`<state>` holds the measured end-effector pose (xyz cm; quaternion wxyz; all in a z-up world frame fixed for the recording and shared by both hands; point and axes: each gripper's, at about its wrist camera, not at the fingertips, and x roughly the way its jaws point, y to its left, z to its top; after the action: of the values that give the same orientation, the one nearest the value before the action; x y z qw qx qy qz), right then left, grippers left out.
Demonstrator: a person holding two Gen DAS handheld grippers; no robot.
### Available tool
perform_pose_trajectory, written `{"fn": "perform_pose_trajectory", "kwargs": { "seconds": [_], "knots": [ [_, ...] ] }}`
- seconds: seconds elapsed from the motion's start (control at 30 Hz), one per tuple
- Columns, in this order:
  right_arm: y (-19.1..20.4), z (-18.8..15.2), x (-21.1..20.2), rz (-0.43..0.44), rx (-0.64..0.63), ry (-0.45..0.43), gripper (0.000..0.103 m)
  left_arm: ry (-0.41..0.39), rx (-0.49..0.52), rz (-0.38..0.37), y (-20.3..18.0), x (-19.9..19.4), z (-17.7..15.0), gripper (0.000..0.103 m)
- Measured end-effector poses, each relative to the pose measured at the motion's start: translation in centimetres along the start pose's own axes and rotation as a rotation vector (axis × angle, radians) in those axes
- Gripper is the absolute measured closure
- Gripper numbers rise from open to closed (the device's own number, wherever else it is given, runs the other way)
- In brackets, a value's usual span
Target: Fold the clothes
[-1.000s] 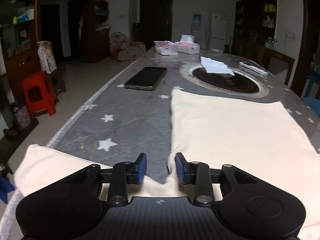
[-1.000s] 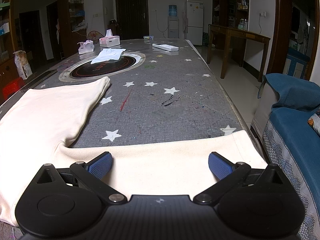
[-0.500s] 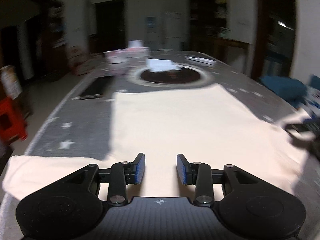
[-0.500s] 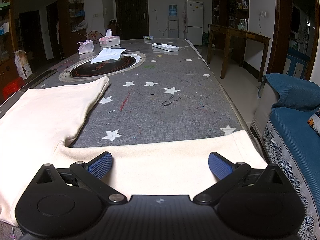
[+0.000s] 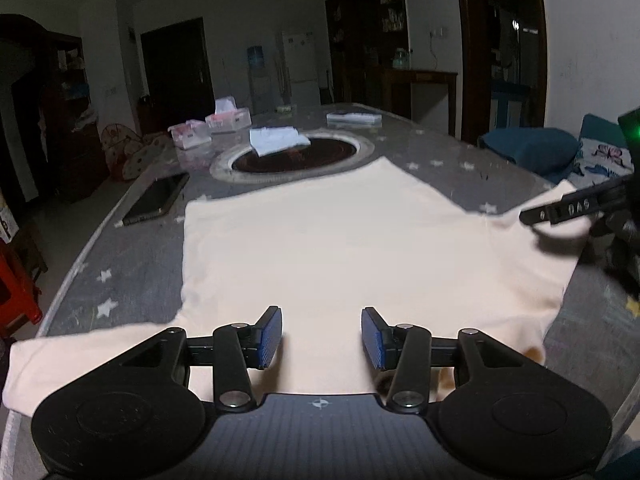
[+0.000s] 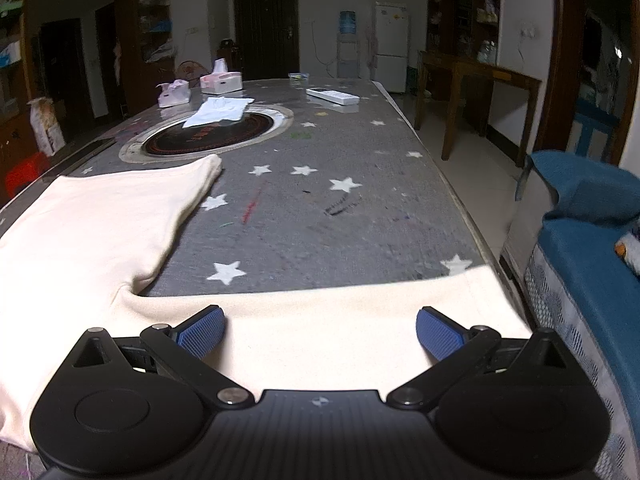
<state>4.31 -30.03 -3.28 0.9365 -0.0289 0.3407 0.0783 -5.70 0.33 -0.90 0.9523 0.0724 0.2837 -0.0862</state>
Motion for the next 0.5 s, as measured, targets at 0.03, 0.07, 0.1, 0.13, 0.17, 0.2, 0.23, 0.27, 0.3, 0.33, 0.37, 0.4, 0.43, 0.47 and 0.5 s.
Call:
{"fn": "perform_pose_trajectory", "kwargs": {
  "seconds": [0.03, 0.07, 0.1, 0.13, 0.17, 0.2, 0.23, 0.27, 0.3, 0.33, 0.37, 0.4, 0.43, 0.47, 0.5],
  "knots": [
    [0.4, 0.1, -0.4, 0.006, -0.004, -0.011, 0.0, -0.009, -0.001, -0.005, 0.0, -0.1, 0.3, 0.054],
    [1.0, 0.2, -0.8, 0.022, -0.008, -0.027, 0.0, -0.018, -0.002, -0.009, -0.1, -0.1, 0.5, 0.054],
    [1.5, 0.4, -1.2, 0.042, -0.013, -0.04, 0.0, -0.024, -0.003, -0.019, -0.2, -0.1, 0.8, 0.054],
    [2.1, 0.6, -1.5, 0.061, -0.02, -0.05, 0.0, -0.027, -0.004, -0.033, -0.4, 0.1, 1.1, 0.054],
    [2.7, 0.7, -1.6, 0.078, -0.032, -0.056, 0.0, -0.029, -0.002, -0.047, -0.7, 0.3, 1.3, 0.054],
    [3.3, 0.8, -1.6, 0.091, -0.048, -0.06, 0.0, -0.031, 0.005, -0.061, -1.1, 0.5, 1.4, 0.054],
    [4.0, 0.9, -1.5, 0.099, -0.068, -0.059, 0.0, -0.033, 0.014, -0.075, -1.6, 0.6, 1.5, 0.054],
    [4.6, 0.9, -1.2, 0.1, -0.087, -0.053, 0.0, -0.033, 0.025, -0.091, -2.2, 0.8, 1.6, 0.054],
    [5.0, 0.9, -0.8, 0.092, -0.104, -0.049, 0.0, -0.033, 0.034, -0.107, -2.6, 0.9, 1.6, 0.054],
    [5.4, 0.9, -0.5, 0.077, -0.117, -0.046, 0.0, -0.029, 0.044, -0.12, -3.0, 1.1, 1.6, 0.054],
    [5.6, 0.9, -0.1, 0.062, -0.126, -0.043, 0.0, -0.022, 0.054, -0.132, -3.4, 1.3, 1.5, 0.054],
    [5.7, 0.9, 0.3, 0.048, -0.127, -0.038, 0.0, -0.016, 0.063, -0.145, -3.8, 1.4, 1.4, 0.054],
    [5.5, 0.9, 0.7, 0.043, -0.119, -0.029, 0.0, -0.007, 0.074, -0.154, -4.1, 1.6, 1.1, 0.054],
    [5.3, 0.9, 1.0, 0.046, -0.106, -0.018, 0.0, 0.003, 0.085, -0.163, -4.4, 1.7, 0.9, 0.054],
    [5.1, 0.9, 1.3, 0.052, -0.092, -0.01, 0.0, 0.013, 0.096, -0.171, -4.7, 1.9, 0.6, 0.054]
  ]
}}
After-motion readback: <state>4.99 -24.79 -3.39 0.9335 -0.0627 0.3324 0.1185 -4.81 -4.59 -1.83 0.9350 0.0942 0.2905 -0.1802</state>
